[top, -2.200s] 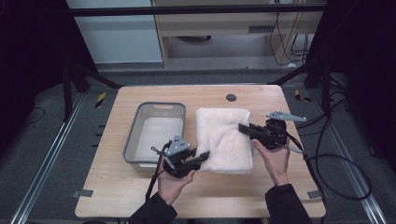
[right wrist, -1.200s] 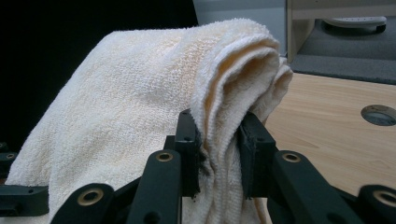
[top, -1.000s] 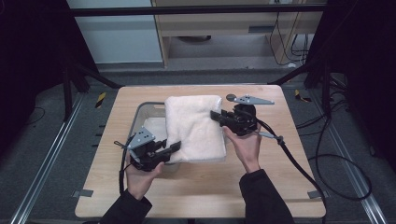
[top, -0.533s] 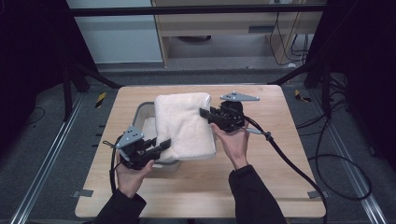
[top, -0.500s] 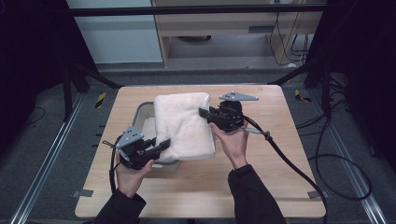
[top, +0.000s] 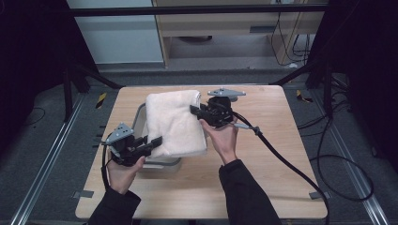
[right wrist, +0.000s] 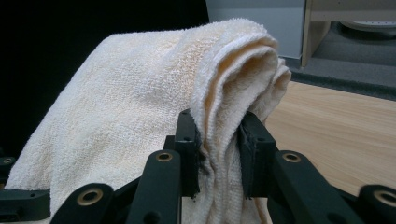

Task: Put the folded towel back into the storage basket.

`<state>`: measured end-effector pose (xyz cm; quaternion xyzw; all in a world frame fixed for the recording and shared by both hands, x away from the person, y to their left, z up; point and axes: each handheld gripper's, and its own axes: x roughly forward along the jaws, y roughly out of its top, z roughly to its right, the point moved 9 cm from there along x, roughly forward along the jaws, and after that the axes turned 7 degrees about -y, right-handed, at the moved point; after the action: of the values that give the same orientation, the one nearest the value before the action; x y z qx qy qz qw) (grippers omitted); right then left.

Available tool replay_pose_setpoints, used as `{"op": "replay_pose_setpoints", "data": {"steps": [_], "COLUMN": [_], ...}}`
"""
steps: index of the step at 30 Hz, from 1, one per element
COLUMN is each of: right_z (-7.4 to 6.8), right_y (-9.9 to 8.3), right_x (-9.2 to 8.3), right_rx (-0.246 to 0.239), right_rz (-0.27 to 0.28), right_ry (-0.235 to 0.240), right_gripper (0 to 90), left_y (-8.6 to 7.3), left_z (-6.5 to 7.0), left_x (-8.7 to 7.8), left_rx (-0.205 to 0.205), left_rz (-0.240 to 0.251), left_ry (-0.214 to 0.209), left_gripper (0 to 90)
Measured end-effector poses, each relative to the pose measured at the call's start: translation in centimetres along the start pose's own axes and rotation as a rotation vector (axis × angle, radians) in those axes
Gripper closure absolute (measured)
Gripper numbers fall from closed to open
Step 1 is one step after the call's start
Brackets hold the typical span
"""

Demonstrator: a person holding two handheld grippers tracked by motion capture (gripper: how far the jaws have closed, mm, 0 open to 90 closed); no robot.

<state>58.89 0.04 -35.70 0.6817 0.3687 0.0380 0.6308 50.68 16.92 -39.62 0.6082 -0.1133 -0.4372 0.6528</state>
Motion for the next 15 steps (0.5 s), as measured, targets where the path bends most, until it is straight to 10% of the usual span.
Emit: {"op": "replay_pose_setpoints", "data": {"steps": [15], "right_z": [-2.4], "right_y": [0.9], "right_x": [1.7], "right_rx": [0.005], "right_rz": [0.011], "right_ry": [0.022], "right_gripper": [72.2], "left_y": [0.2], "left_z": [-1.9], "left_x": [-2.2], "left_rx": [-0.02], "left_rz": [0.007], "left_ry": [0.034], "left_gripper": [67.2]}}
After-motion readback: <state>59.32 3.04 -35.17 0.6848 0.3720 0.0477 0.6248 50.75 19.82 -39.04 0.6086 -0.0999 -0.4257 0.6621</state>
